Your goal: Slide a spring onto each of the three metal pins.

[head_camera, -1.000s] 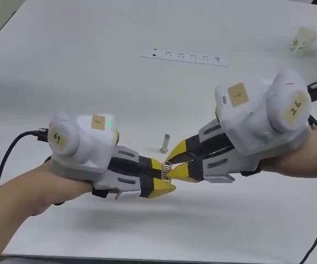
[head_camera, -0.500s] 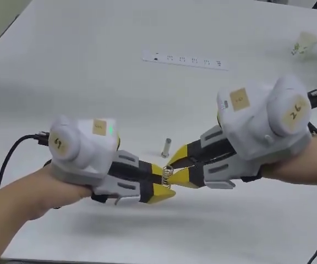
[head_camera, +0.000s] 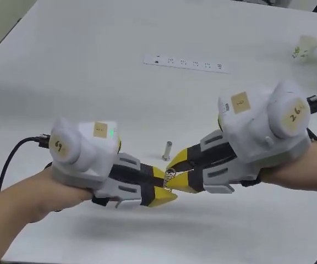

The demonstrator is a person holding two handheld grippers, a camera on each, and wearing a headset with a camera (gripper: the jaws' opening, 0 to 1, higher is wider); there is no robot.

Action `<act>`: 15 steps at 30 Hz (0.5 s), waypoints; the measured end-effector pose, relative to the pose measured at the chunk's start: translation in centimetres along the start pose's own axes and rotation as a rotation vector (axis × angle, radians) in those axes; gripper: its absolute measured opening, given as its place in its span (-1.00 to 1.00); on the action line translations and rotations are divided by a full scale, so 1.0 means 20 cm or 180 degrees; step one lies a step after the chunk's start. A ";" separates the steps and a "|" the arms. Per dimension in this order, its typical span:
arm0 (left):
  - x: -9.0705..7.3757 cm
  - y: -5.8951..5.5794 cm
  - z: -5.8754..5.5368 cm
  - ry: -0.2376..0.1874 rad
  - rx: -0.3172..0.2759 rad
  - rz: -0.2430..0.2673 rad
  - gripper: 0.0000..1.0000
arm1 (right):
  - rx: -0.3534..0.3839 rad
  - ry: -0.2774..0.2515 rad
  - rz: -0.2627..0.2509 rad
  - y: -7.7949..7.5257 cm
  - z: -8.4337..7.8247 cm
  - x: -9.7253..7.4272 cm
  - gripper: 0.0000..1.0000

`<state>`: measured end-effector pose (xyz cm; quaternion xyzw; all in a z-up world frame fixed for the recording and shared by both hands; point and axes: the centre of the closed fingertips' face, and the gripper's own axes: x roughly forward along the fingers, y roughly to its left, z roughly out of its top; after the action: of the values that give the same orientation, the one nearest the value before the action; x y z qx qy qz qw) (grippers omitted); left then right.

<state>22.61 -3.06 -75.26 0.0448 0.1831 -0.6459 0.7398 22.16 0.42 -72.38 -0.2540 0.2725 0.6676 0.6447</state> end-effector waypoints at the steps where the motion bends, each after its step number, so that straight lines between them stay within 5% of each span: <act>1: 0.00 0.00 0.00 0.0001 0.0001 0.0001 -0.97 | 0.0023 0.0002 0.0013 0.00 0.00 0.00 -0.81; 12: -0.02 0.02 0.01 -0.0063 -0.0192 0.0096 -0.95 | -0.0068 -0.0052 -0.0064 -0.01 0.01 0.00 -0.84; 15: -0.02 0.02 0.01 -0.0051 -0.0379 0.0120 -0.93 | -0.0079 -0.0060 -0.0065 -0.01 0.02 0.00 -0.84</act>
<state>22.99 -2.67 -75.09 -0.0011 0.2144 -0.6202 0.7546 22.33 0.65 -72.10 -0.2585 0.2554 0.6666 0.6508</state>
